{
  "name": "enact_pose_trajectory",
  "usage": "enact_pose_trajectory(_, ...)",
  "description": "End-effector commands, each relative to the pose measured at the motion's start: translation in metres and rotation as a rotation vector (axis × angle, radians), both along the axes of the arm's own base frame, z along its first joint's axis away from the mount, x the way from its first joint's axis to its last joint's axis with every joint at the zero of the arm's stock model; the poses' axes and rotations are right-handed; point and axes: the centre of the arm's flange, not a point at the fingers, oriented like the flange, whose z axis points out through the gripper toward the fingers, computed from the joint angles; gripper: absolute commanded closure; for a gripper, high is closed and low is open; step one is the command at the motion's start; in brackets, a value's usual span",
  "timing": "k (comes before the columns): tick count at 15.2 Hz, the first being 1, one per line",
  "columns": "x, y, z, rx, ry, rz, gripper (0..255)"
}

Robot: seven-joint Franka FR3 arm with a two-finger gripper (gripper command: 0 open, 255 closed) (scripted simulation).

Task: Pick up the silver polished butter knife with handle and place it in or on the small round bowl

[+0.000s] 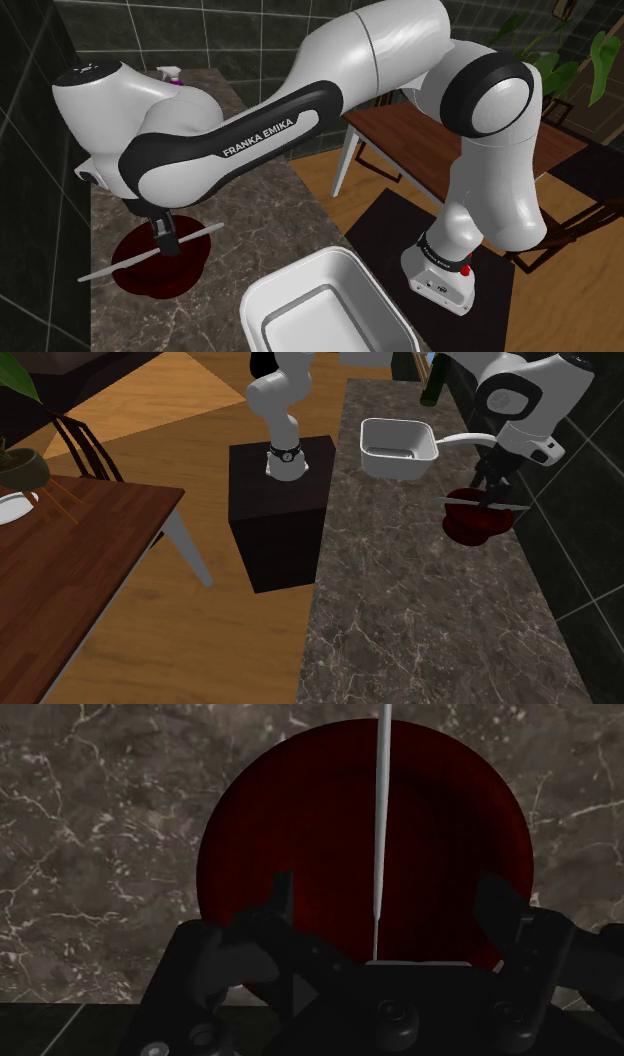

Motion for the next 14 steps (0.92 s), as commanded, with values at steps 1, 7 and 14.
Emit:
enact_pose_trajectory(1, 0.0, 0.0, 0.0, 0.0, 0.0, 0.0, 0)
enact_pose_trajectory(7, 0.001, 0.002, 0.05, 0.0, 0.0, 0.0, 0)
enact_pose_trajectory(14, 0.001, 0.002, 0.05, 0.0, 0.0, 0.0, 0)
